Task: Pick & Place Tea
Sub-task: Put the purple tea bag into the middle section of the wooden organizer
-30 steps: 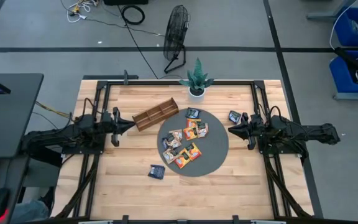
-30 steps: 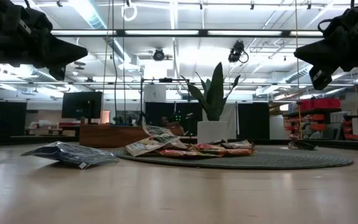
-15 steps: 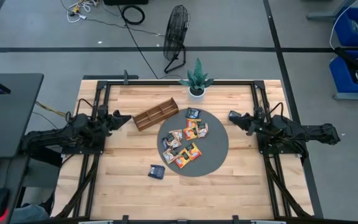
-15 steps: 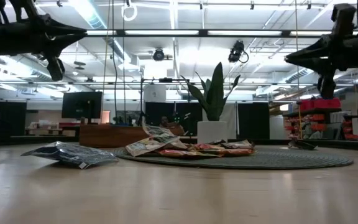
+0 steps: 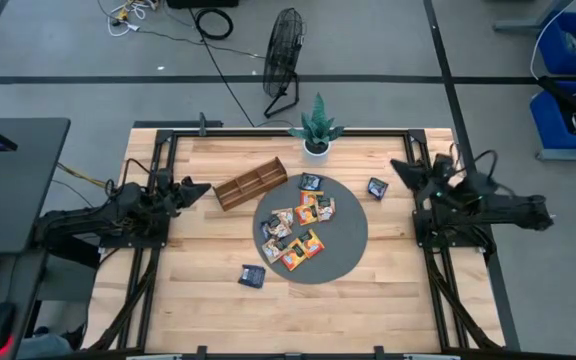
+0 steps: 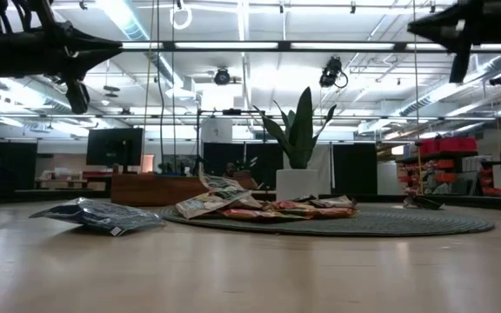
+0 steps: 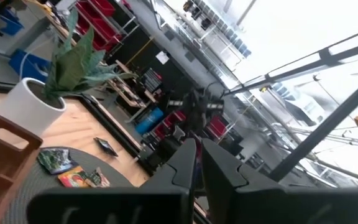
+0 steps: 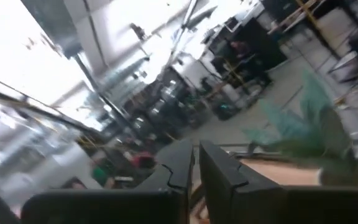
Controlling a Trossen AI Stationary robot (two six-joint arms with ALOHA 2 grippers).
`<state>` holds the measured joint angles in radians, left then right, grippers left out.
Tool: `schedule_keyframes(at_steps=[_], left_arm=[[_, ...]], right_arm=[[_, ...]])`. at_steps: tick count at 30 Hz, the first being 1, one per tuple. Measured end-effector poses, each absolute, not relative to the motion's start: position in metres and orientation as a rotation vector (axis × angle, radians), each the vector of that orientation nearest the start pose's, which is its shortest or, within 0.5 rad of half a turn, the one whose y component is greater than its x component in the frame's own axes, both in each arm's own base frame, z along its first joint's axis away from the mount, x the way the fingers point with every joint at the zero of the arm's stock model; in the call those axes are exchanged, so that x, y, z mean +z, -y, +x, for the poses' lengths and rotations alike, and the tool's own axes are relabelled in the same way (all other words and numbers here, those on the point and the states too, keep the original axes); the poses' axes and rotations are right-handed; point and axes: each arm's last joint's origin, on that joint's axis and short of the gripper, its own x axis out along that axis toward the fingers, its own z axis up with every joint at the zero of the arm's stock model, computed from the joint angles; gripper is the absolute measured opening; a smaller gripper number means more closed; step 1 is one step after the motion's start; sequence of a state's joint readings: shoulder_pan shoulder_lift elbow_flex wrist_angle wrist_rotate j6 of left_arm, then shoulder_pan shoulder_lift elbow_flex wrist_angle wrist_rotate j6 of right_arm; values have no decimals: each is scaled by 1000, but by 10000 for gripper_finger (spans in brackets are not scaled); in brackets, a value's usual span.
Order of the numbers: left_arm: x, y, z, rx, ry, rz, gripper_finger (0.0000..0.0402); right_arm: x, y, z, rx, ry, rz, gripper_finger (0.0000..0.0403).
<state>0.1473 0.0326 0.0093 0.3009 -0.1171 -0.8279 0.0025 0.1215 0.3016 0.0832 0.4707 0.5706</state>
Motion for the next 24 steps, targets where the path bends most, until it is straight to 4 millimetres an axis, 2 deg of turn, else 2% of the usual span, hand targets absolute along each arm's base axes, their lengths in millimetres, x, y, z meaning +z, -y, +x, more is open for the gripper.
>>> schedule_keyframes(at_steps=[5, 11, 14, 19, 24], left_arm=[[198, -16, 93, 104, 367, -799, 20], [224, -14, 88, 72, 350, -673, 17], [239, -13, 87, 80, 313, -586, 22], [262, -14, 91, 97, 264, -495, 50], [281, -15, 99, 108, 242, -447, 94]], right_arm=[[311, 13, 87, -455, 131, 540, 36], [357, 12, 109, -525, -214, 465, 36], [373, 14, 121, -574, -374, 413, 38], [385, 20, 144, -558, -630, 374, 69], [373, 36, 168, -648, -829, 458, 156]])
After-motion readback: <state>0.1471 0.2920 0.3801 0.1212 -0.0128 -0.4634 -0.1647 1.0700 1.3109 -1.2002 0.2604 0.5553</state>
